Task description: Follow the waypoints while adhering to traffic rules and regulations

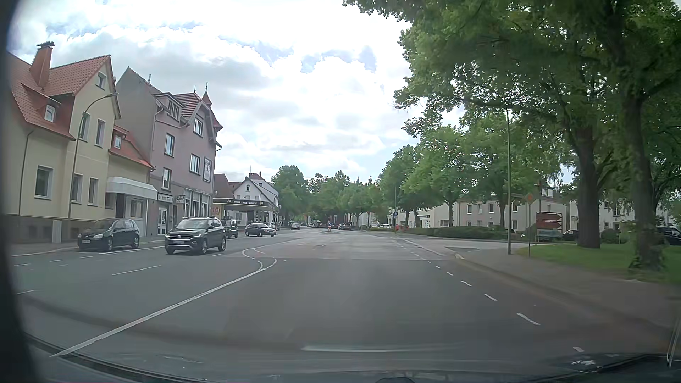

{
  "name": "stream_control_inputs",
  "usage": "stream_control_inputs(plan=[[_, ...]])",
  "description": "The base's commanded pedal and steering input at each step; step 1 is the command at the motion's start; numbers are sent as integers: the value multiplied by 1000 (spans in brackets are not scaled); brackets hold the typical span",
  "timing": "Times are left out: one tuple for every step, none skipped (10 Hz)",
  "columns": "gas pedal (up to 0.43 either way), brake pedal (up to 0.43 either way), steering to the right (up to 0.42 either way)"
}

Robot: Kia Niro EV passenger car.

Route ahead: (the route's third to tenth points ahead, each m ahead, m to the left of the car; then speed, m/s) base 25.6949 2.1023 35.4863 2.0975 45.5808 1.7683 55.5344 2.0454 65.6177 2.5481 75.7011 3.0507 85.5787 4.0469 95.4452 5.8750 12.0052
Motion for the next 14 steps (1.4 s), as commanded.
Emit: stream_control_inputs(plan=[[189,0,3],[189,0,4],[189,0,5],[189,0,5],[189,0,5],[189,0,5],[189,0,5],[189,0,5],[189,0,5],[189,0,5],[189,0,5],[189,0,5],[189,0,5],[189,0,5]])
